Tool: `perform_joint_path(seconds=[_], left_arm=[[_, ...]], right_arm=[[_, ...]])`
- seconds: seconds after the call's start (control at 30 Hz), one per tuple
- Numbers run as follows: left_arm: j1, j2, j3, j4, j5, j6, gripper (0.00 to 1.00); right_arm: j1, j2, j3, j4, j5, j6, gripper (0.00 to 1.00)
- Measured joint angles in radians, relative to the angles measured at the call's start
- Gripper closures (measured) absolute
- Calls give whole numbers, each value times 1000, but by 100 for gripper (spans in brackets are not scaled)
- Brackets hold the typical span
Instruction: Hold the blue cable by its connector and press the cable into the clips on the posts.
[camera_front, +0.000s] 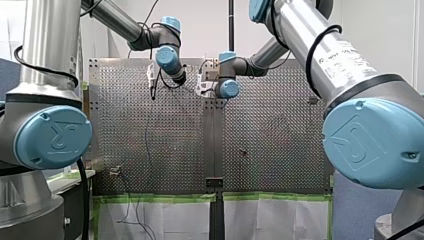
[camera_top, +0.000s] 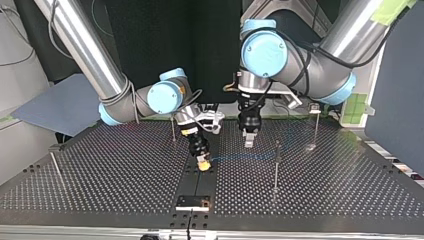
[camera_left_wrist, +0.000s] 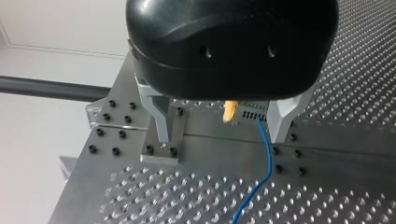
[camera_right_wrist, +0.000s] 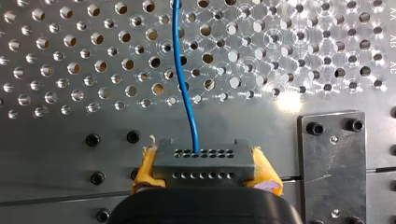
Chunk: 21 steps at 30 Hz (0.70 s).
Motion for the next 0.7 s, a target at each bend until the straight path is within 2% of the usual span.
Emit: perform_joint_path(seconds=[0.1,0.23,0.47,0.7], left_arm=[[-12,-29,29,8,-29,-6,0],[-7,-68,69,18,-70,-14,0],[16,-86,87,6,-133,-29,0],[28,-87,87,21,-137,-31,0]], right_arm=[[0,0,0,0,0,-1,100],[1,0,0,0,0,-2,100],[-1,0,0,0,0,-3,100],[-1,0,-1,0,0,-3,100]])
